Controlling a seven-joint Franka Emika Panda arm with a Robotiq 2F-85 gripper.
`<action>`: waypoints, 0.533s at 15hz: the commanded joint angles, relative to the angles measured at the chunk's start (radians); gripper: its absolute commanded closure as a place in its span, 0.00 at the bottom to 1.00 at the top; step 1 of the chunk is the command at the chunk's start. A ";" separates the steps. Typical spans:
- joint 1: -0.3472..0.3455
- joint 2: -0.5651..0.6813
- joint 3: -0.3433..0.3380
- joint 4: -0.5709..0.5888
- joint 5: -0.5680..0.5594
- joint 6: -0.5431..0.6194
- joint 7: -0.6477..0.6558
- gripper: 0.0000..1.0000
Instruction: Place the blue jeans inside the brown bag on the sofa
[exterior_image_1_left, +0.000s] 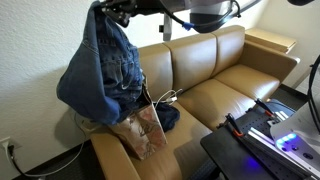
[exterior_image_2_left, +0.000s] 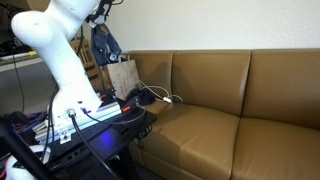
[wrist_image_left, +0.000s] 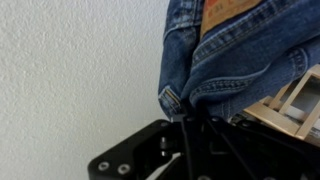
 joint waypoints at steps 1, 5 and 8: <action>0.006 0.027 0.009 0.009 -0.023 -0.014 -0.003 0.95; 0.007 0.046 0.013 0.019 -0.038 -0.016 0.000 0.99; -0.019 0.043 0.025 0.003 -0.004 -0.039 0.011 0.99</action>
